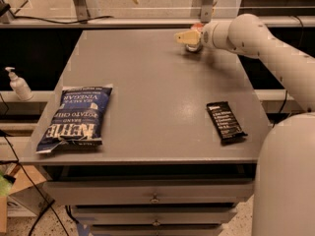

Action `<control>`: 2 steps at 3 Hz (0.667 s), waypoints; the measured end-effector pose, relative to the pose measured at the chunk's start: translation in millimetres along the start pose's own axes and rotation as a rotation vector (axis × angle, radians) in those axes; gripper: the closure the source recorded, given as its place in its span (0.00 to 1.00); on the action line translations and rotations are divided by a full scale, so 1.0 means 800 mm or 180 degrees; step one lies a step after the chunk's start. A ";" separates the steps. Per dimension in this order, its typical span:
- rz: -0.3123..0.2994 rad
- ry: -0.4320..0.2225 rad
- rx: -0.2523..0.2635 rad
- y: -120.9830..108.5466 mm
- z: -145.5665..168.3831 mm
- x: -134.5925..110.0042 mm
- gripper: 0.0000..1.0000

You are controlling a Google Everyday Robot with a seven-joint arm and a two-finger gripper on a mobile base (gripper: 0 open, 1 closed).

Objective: Move coke can near blue chip bag

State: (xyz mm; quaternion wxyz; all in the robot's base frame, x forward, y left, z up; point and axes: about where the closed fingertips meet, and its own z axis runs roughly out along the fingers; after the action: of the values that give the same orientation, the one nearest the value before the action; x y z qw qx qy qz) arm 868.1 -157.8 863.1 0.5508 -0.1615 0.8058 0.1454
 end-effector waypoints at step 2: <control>0.0061 0.0156 0.0034 -0.002 0.011 0.021 0.58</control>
Offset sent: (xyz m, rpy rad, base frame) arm -0.0036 -0.0061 -0.0221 -0.0166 0.0681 -0.0287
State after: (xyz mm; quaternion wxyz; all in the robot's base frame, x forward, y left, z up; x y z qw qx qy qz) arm 870.3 -157.8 843.9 0.5303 -0.1544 0.8214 0.1423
